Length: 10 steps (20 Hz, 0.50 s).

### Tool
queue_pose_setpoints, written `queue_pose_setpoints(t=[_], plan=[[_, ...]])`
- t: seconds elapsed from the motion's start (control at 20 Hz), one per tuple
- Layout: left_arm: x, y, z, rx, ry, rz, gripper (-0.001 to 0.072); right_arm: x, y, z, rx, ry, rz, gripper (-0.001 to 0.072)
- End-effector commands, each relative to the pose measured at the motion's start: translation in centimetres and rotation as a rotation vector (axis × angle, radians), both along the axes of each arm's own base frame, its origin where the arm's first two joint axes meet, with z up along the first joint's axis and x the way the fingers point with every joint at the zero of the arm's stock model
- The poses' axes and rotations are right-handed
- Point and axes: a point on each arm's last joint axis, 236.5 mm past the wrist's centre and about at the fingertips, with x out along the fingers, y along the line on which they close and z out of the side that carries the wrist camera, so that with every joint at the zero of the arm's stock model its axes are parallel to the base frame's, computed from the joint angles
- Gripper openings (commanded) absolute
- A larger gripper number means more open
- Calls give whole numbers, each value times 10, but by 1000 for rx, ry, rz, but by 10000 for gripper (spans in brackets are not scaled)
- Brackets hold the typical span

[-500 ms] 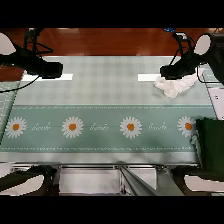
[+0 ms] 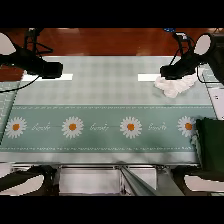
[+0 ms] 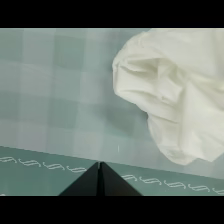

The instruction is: Fold the shirts.

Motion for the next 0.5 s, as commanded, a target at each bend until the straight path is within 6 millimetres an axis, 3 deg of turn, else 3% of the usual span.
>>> queue_pose_setpoints(t=[0.0, 0.15, 0.2, 0.3, 0.35, 0.4, 0.45], plan=[[0, 0, 0, 0, 0, 0, 17, 0, 0, 0, 0, -1, 1, 21], [2, 0, 1, -1, -7, 1, 17, 0, 1, 0, 1, -1, 1, 21], [13, -1, 4, -8, -54, 12, 17, 2, 1, 1, 3, -9, 1, 21], [43, -5, 16, -38, -178, 38, 17, 32, 0, 12, 0, -144, -2, 21], [47, -10, 18, -63, -192, 42, 17, 43, -1, 18, -8, -194, -2, 30], [52, -12, 19, -75, -205, 46, 19, 57, -8, 25, -35, -262, -9, 134], [64, -10, 21, -73, -251, 61, 55, 70, -24, 35, -93, -334, -46, 301]])
